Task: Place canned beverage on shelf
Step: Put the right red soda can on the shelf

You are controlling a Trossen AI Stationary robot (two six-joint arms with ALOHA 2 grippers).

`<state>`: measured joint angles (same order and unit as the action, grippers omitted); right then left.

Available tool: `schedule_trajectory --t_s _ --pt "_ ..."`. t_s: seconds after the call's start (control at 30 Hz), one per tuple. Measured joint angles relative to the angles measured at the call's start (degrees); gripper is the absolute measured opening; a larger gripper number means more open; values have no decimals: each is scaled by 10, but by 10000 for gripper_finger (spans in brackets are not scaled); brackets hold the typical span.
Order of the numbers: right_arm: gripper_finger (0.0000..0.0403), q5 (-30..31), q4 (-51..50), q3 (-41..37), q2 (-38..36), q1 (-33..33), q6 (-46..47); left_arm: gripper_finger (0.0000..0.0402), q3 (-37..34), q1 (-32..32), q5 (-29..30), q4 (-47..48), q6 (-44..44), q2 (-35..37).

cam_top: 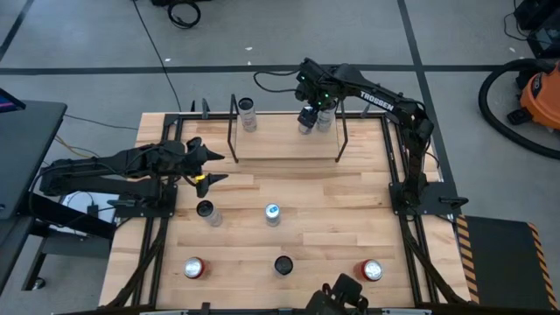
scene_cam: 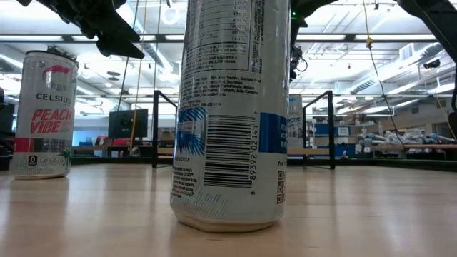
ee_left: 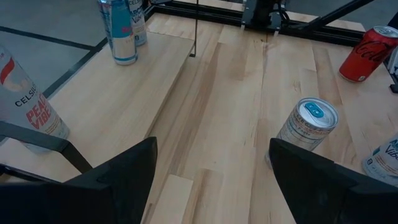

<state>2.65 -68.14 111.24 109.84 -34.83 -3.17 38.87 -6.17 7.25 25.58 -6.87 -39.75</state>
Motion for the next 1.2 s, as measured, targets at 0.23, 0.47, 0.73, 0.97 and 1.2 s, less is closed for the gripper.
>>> schedule_trajectory --t_s 0.23,0.47,0.73,0.97,1.2 --pt "297 3 0 0 6 -4 7 311 0 0 0 0 0 0" --pt "297 6 3 0 7 -5 15 311 0 0 0 0 0 0" --pt "297 -6 -3 0 7 -6 22 311 0 0 0 0 0 0" --pt "297 -12 -2 0 7 -6 32 311 0 0 0 0 0 0" --pt "297 -12 -1 0 7 -6 35 311 0 0 0 0 1 0"
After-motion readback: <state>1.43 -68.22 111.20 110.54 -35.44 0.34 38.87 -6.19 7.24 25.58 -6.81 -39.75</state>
